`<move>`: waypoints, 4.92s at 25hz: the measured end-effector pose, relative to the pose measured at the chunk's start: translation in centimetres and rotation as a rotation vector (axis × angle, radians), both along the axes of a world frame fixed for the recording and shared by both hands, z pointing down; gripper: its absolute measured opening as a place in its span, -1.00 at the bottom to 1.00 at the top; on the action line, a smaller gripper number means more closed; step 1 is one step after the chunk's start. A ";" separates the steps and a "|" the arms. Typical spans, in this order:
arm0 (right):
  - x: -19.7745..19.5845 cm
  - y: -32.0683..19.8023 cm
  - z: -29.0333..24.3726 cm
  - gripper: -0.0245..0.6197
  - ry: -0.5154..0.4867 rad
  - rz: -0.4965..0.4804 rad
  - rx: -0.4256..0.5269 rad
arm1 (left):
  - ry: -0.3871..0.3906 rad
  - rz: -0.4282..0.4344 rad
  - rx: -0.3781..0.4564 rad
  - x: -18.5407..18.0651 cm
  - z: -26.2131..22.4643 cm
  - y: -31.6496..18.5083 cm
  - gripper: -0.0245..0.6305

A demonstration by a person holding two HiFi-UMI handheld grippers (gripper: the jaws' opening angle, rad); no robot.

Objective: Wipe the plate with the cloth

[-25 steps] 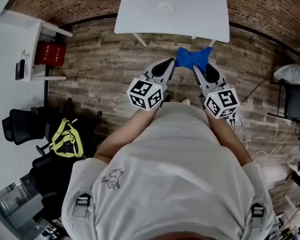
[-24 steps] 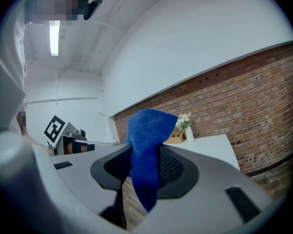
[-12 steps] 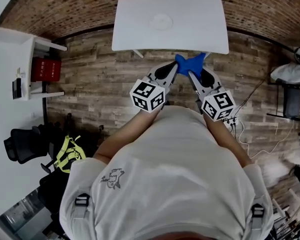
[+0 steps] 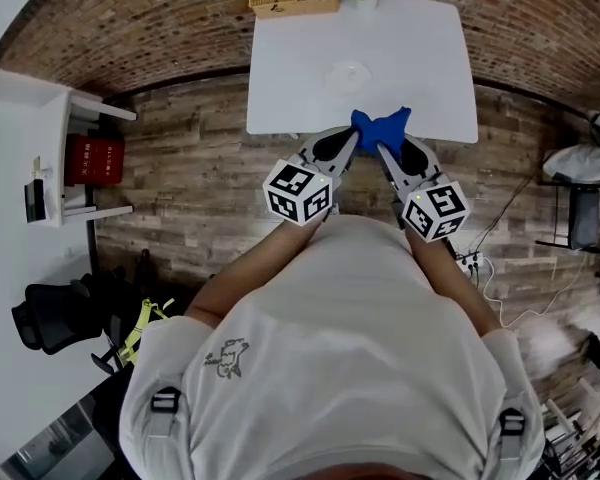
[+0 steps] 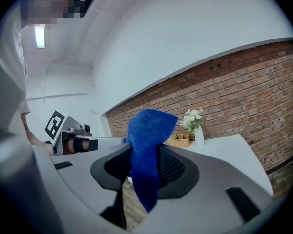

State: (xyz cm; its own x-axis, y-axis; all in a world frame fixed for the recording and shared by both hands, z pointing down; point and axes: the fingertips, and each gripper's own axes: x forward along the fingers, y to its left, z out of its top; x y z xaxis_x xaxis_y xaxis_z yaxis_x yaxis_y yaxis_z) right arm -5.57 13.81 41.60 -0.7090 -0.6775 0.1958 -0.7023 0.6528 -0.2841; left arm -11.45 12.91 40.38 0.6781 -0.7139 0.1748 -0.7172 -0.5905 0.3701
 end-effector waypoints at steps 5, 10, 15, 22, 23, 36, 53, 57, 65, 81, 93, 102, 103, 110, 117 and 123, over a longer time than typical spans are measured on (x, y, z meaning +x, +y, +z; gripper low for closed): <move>-4.0 -1.6 0.0 -0.51 0.015 -0.005 -0.005 | -0.004 0.015 0.001 -3.6 0.3 -1.7 -0.90; -6.6 -3.2 0.5 -0.51 0.011 -0.006 -0.026 | 0.017 0.014 -0.014 -6.0 0.7 -3.6 -0.90; -7.6 -4.9 1.0 -0.51 0.009 -0.014 -0.038 | 0.010 0.021 -0.022 -6.8 1.2 -5.2 -0.90; -7.6 -8.3 1.5 -0.51 -0.010 -0.042 -0.043 | -0.024 -0.006 -0.021 -7.0 1.6 -8.5 -0.90; -7.6 -9.0 1.5 -0.51 -0.011 -0.051 -0.041 | -0.029 -0.011 -0.019 -7.0 1.6 -9.0 -0.90; -5.3 -18.9 1.5 -0.51 -0.009 -0.167 -0.044 | -0.048 -0.141 -0.030 -5.9 1.5 -18.8 -0.90; -0.4 -28.8 6.3 -0.51 0.008 -0.209 -0.182 | -0.052 -0.277 -0.215 -5.0 7.0 -27.3 -0.90; -1.3 -28.7 8.4 -0.51 0.021 -0.192 -0.238 | -0.054 -0.243 -0.273 -5.9 9.1 -27.7 -0.90; -2.7 -28.6 13.7 -0.51 0.038 -0.150 -0.369 | -0.036 -0.207 -0.396 -7.6 14.0 -27.7 -0.90; -4.1 -28.2 27.0 -0.51 0.107 -0.058 -0.538 | -0.085 -0.107 -0.683 -9.7 28.2 -24.9 -0.90; -2.9 -26.8 32.5 -0.51 0.109 0.000 -0.656 | -0.105 -0.134 -0.797 -10.4 33.9 -24.1 -0.88; -3.1 -26.5 33.5 -0.51 0.127 -0.009 -0.664 | -0.062 -0.116 -0.821 -9.6 34.2 -24.2 -0.72; -3.3 -26.4 33.5 -0.51 0.128 -0.012 -0.666 | -0.057 -0.115 -0.822 -9.7 34.1 -24.3 -0.70; -3.5 -26.3 33.9 -0.50 0.137 -0.026 -0.674 | -0.018 -0.068 -0.816 -8.9 34.0 -25.9 -0.69; -3.9 -26.2 34.2 -0.50 0.133 -0.056 -0.691 | -0.027 0.012 -0.816 -7.0 34.0 -27.1 -0.69; -3.9 -25.9 34.0 -0.50 0.124 -0.066 -0.711 | -0.010 -0.014 -0.819 -6.5 33.2 -27.2 -0.83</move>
State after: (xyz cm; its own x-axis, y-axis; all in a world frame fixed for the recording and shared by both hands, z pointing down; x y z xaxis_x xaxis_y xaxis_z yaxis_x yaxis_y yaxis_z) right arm -9.44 -12.05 75.61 -0.6881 -0.3129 0.6547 -0.7223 0.3821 -0.5765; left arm -17.99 -14.25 73.59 0.6655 -0.3658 0.6507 -0.7282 -0.1265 0.6736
